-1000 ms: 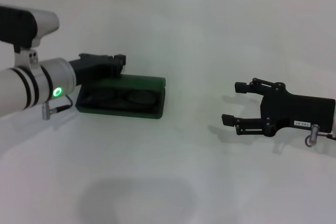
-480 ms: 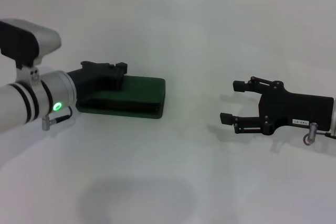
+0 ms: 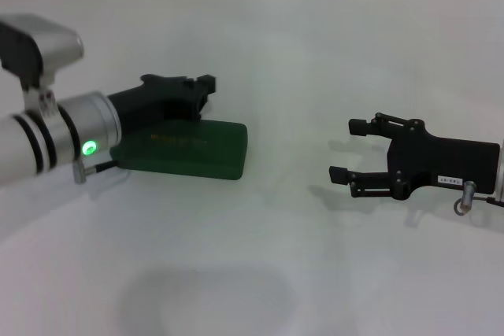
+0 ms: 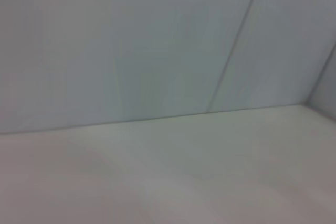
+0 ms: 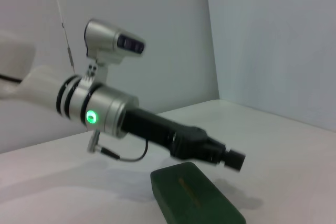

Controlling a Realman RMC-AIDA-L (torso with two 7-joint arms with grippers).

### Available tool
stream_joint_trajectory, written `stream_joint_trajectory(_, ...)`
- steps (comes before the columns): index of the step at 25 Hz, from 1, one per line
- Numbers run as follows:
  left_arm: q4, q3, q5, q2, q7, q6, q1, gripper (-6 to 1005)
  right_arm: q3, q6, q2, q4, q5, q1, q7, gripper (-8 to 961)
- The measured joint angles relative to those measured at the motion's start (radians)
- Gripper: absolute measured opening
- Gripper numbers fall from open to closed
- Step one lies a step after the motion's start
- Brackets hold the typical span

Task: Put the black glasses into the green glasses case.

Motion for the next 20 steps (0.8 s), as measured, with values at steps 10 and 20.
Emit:
stream_joint_trajectory(10, -0.039, -0.140, 0.264, 0.133, -0.639, 0.338, -0.196, 141, -0.003, 0.000, 0.000, 0.000, 0.000, 0.002, 0.000, 889)
stream_joint_trajectory(20, -0.039, -0.468, 0.256, -0.014, 0.002, 0.505, -0.102, 148, 0.000, -0.007, 0.000, 0.010, 0.000, -0.005, -0.004, 889)
